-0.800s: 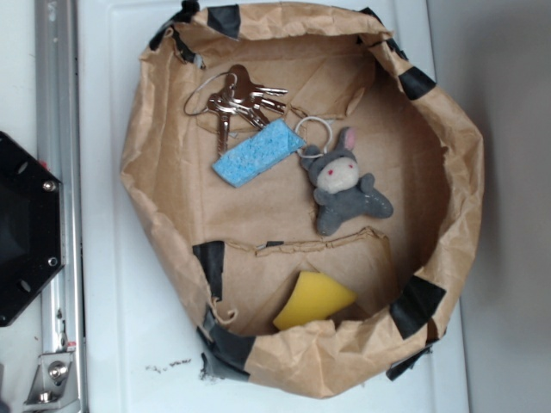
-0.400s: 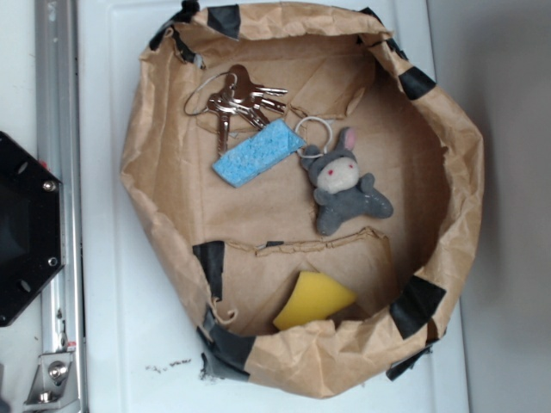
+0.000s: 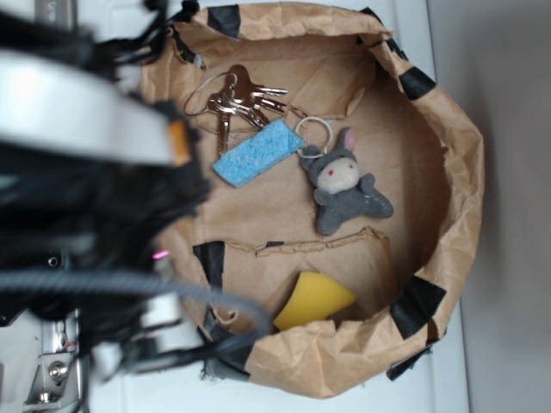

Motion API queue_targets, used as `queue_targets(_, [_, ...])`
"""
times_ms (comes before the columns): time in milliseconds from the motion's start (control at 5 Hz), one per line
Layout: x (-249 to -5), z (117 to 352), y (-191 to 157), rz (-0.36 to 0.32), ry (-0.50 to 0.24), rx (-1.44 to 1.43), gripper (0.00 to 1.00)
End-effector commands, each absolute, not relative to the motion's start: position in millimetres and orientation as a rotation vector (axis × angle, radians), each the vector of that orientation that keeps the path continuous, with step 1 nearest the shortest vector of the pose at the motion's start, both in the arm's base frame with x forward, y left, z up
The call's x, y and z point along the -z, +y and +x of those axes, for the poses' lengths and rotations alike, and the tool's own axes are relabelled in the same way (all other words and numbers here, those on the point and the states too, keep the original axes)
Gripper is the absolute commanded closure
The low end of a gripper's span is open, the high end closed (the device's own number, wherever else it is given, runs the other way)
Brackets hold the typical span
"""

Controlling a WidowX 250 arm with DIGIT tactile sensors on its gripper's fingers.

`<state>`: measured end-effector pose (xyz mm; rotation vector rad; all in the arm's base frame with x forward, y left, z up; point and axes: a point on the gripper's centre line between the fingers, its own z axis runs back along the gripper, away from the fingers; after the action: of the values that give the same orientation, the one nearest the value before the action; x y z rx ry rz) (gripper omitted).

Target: Grab the silver keys.

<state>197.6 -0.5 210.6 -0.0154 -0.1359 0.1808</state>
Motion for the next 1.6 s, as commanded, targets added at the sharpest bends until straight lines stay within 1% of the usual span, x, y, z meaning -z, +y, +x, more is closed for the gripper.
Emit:
queue_targets(0, [-170, 214, 27, -0.01, -0.17, -0.123, 0.0])
queue_targets(800, [-170, 214, 27, -0.01, -0.17, -0.123, 0.0])
queue_targets(1000, [-150, 237, 39, 0.006, -0.114, -0.211, 0.0])
queue_targets(1200, [-128, 246, 41, 0.023, -0.085, -0.206, 0.0])
queue_targets(1400, [-111, 247, 47, 0.039, -0.05, -0.199, 0.0])
